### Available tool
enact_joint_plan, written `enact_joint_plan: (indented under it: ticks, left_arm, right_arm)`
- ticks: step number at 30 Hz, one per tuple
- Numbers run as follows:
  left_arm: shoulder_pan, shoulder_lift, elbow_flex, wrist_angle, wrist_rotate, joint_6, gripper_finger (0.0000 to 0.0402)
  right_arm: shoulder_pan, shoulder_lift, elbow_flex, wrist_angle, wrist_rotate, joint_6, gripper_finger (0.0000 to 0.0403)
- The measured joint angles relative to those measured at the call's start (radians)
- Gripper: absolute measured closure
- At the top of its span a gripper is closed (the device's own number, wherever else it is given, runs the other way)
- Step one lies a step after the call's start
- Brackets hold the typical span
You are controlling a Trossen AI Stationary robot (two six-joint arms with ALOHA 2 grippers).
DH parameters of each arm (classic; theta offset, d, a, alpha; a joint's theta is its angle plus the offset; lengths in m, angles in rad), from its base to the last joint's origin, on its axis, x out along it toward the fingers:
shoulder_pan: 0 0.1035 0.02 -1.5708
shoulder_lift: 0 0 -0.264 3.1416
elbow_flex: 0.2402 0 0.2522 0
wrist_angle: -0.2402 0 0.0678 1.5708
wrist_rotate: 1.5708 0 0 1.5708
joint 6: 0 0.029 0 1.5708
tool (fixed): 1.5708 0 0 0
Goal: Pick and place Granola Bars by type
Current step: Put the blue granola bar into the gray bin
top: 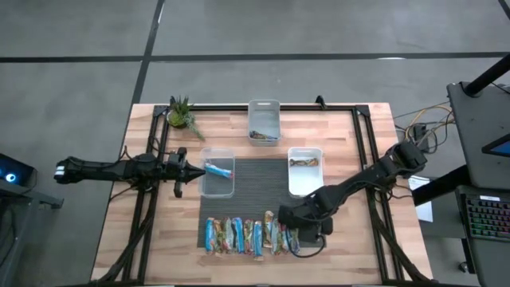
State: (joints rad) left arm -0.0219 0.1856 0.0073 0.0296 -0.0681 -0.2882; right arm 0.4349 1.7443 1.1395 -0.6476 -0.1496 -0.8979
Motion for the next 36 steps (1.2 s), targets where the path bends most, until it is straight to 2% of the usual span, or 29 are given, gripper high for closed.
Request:
enact_joint_plan:
  ticks: [4, 9, 36]
  left_arm:
    - [0.0, 0.0, 0.0, 0.0, 0.0, 0.0, 0.0402]
    - [0.0, 0.0, 0.0, 0.0, 0.0, 0.0, 0.0402]
    - [0.0, 0.0, 0.0, 0.0, 0.0, 0.0, 0.0402]
  right_arm:
    - [0.01, 0.0, -0.015, 0.013, 0.003, -0.023, 0.0204]
    - [0.017, 0.0, -0.037, 0.016, 0.003, -0.025, 0.0185]
    - [0.003, 0.055, -0.016, 0.031, 0.01, -0.019, 0.0183]
